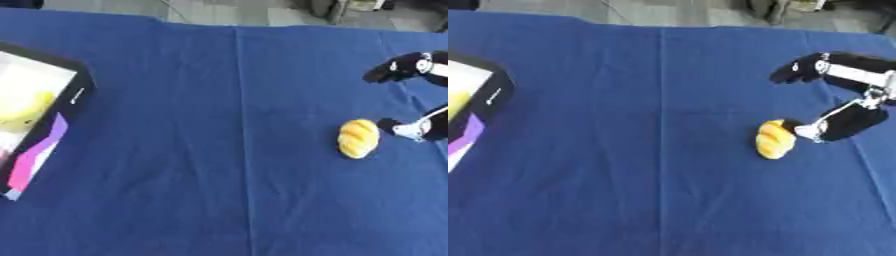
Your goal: Pick up the objects with one hand, pass them to the other hand, and then place them into the box on the other side of the table.
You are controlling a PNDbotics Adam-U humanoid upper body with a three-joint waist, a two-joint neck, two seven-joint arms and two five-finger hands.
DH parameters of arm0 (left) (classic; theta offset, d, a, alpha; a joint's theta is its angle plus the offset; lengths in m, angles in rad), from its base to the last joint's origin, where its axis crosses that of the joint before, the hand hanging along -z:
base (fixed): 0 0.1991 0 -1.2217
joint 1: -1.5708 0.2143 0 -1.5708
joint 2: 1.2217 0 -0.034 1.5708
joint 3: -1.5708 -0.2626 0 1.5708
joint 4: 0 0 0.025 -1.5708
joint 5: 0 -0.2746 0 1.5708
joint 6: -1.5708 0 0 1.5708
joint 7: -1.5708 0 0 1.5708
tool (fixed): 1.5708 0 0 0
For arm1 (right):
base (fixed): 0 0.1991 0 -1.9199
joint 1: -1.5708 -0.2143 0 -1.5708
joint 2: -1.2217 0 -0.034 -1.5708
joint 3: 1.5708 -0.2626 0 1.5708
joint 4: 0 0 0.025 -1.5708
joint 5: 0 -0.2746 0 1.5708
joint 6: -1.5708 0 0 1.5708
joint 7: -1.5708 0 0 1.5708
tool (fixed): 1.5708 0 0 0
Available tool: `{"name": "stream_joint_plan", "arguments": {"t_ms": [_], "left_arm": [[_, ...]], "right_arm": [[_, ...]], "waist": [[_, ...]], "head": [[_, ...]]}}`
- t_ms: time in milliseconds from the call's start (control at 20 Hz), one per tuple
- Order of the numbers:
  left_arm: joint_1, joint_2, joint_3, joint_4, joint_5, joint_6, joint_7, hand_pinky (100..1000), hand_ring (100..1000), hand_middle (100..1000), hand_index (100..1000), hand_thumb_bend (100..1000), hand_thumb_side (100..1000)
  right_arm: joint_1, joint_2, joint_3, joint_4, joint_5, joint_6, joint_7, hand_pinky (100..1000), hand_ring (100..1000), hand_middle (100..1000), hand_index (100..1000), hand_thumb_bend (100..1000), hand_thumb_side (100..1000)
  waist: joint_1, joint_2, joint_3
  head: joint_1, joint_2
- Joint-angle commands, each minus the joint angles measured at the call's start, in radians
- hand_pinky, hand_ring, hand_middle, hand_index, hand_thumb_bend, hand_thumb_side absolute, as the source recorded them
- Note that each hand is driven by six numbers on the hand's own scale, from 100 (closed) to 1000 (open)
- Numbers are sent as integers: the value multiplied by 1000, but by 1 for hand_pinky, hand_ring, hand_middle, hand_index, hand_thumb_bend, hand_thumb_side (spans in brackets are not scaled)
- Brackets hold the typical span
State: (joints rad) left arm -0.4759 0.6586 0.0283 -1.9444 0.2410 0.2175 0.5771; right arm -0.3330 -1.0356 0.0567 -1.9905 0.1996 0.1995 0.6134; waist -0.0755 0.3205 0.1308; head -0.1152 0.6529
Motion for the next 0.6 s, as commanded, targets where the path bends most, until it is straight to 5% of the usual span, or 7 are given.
{"name": "stream_joint_plan", "arguments": {"t_ms": [50, 300, 600], "left_arm": [[-14, 7, 1, -8, -1, 1, 6, 819, 758, 762, 850, 666, 544], [-18, -8, -5, -11, -2, 1, 4, 814, 749, 752, 836, 666, 537], [-15, -19, -7, -13, -6, 4, 1, 814, 749, 752, 832, 668, 532]], "right_arm": [[0, -52, -9, -10, 43, -6, 56, 915, 895, 840, 873, 352, 100], [-1, -43, 19, -10, 143, 18, 64, 920, 904, 854, 891, 469, 100], [-12, -17, 61, -10, 283, 17, 39, 922, 909, 858, 893, 470, 100]], "waist": [[2, -26, 3], [2, -25, 12], [5, -17, 23]], "head": [[-8, -5], [-19, -9], [-32, -17]]}}
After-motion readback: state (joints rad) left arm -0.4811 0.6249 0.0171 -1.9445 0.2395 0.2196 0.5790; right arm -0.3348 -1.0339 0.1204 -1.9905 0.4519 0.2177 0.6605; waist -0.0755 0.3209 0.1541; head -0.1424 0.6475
